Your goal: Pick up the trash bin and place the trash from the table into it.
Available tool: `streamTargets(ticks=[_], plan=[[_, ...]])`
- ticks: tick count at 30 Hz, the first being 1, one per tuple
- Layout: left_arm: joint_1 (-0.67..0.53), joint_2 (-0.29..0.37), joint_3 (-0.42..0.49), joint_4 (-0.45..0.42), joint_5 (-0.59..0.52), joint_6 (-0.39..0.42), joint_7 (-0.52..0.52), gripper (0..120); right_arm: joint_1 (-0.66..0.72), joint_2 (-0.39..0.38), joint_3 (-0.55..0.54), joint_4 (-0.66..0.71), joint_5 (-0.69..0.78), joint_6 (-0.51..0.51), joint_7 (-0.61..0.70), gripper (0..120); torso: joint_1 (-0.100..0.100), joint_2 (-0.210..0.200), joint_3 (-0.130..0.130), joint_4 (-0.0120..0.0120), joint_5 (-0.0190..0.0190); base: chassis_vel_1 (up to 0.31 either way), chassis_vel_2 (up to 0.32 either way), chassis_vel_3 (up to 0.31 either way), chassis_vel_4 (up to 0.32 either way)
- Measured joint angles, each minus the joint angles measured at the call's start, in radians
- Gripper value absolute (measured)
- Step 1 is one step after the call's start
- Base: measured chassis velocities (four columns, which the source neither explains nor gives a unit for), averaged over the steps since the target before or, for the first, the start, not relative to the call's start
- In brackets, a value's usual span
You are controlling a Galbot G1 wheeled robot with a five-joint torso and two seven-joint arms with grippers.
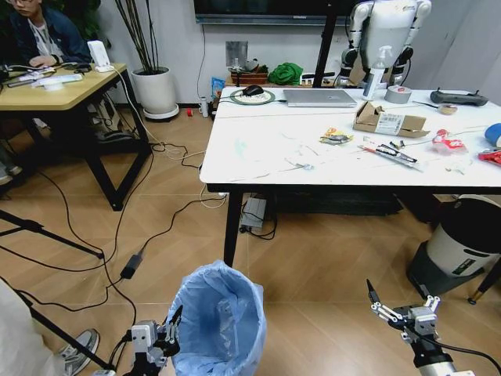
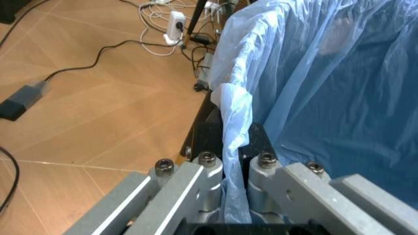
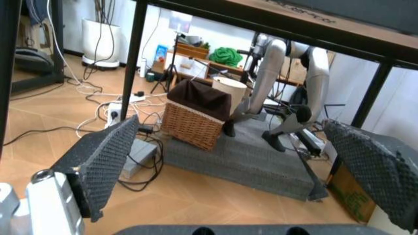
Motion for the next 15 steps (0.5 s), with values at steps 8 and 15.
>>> streamTargets(ticks=[8,15], plan=[[0.002,-0.003,-0.001,0.000,0.000,0.001,0.000,0,0.002,0.000,-0.002,0.000,0.000,-0.001,0.000,100,0.013,0.033,0.020,0.0000,0.0000,0.000,0.000,0.000,0.000],[0.003,-0.003,0.000,0.001,-0.003,0.006,-0.001,0,0.002,0.001,-0.002,0.000,0.000,-0.001,-0.001,100,0.025,0.064,0.039,0.0000,0.0000,0.000,0.000,0.000,0.000]])
